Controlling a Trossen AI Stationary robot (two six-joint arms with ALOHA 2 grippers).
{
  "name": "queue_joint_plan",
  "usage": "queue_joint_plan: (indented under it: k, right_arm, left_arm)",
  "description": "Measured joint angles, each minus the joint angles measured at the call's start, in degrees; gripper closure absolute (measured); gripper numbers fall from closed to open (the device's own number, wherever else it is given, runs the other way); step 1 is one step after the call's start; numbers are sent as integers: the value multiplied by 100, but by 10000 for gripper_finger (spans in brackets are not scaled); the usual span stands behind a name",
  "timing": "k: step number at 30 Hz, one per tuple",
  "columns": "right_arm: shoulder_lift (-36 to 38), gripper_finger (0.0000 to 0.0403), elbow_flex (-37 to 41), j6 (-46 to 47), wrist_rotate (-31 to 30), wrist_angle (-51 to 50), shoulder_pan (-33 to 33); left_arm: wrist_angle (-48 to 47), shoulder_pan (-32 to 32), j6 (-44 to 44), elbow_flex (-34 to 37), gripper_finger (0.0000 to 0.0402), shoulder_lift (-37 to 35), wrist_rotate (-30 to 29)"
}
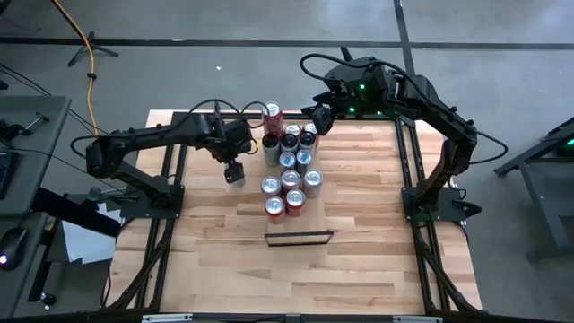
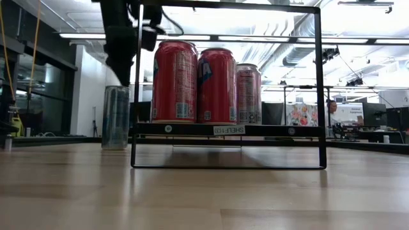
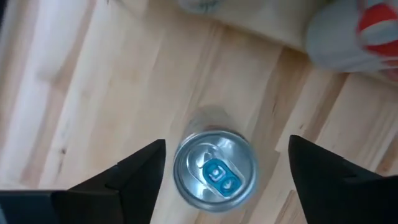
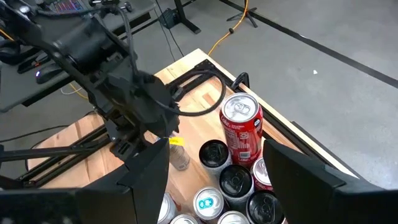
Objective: Place canned beverage on shelf
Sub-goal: Put the blue soda can on the shelf aligned with the other blue soda can
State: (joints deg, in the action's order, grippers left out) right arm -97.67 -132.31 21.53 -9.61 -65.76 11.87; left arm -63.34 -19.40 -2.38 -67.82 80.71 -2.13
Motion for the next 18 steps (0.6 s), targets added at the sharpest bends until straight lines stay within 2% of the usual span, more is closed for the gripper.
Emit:
queue_joint_plan:
  k: [6,11,18]
  right_arm:
    - [0,160,0,-27,-2,-4,-1]
    - [0,160,0,-88,-4,-52,1]
    - [0,160,0,-101,-7,-99,-1]
  left_arm:
    - [-543,3,631,-497,115,-9,-74]
    - [-689,81,1352,-277,114,-8,-323]
    - [-209,201,1508,78,114,-7,-350]
